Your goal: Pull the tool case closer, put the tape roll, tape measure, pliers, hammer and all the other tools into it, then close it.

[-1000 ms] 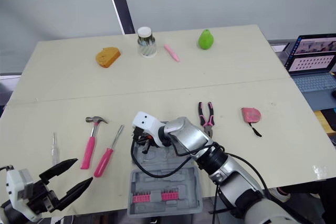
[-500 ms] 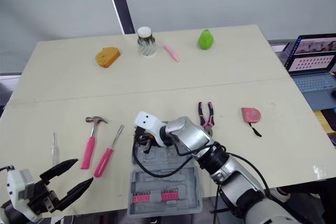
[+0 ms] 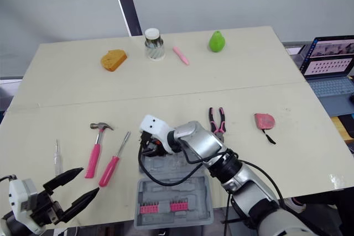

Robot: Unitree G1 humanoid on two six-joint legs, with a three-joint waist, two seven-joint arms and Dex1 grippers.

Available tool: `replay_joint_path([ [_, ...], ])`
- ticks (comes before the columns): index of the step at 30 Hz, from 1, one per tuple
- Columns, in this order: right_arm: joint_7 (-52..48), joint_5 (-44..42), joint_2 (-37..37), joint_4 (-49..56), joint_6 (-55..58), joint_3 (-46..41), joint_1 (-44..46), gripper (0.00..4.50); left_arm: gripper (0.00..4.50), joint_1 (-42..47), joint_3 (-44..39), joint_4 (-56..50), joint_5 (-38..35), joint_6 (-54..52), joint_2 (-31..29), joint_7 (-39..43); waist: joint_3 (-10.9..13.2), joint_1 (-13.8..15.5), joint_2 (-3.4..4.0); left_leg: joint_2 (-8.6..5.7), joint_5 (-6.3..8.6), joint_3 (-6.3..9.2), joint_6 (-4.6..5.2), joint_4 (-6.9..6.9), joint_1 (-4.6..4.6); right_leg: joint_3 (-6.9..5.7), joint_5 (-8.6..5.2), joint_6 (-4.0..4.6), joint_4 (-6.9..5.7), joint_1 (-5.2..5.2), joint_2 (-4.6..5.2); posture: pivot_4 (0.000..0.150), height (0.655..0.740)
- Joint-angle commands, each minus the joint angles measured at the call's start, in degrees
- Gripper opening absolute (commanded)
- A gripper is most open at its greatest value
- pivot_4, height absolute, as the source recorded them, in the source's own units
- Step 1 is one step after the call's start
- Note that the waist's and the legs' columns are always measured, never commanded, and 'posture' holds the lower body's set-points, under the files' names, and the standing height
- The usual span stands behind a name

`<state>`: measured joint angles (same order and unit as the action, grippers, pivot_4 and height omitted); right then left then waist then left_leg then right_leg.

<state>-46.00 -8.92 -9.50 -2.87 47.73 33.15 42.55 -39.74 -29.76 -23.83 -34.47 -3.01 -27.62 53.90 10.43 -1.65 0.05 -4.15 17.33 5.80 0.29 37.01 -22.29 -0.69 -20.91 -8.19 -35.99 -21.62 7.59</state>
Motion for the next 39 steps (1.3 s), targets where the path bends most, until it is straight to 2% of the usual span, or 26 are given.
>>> replay_joint_path([
  [1, -1.38, -1.95, 0.09, 4.62, 0.96, -2.10, 0.75, 2.43, 4.50, -0.82, -0.02, -0.74, 0.03, 0.86, 0.27, 0.27, 0.00, -0.01, 0.00, 0.00, 0.00, 0.00, 0.00, -0.01, 0.00, 0.00, 0.00, 0.00, 0.00, 0.00, 0.00, 0.150, 0.7385],
  [18, 2.05, -0.39, 1.10, 0.05, -10.13, -4.20, -5.41, 2.43, 4.50, 0.26, 0.41, -0.42, 0.04, 0.60, -0.24, 0.20, -0.01, 0.01, -0.02, 0.00, 0.00, -0.01, 0.00, 0.00, 0.00, -0.01, 0.00, 0.00, -0.01, 0.00, -0.01, 0.150, 0.7385],
  [39, 3.06, 3.75, 3.18, -7.18, -15.87, -4.13, -7.86, 2.43, 4.50, 0.47, 0.29, -0.41, 0.08, 0.51, -0.59, 0.45, -0.02, -0.02, -0.03, 0.00, 0.00, -0.01, 0.00, 0.01, 0.02, -0.01, 0.00, 0.00, -0.04, 0.01, -0.03, 0.150, 0.7385],
])
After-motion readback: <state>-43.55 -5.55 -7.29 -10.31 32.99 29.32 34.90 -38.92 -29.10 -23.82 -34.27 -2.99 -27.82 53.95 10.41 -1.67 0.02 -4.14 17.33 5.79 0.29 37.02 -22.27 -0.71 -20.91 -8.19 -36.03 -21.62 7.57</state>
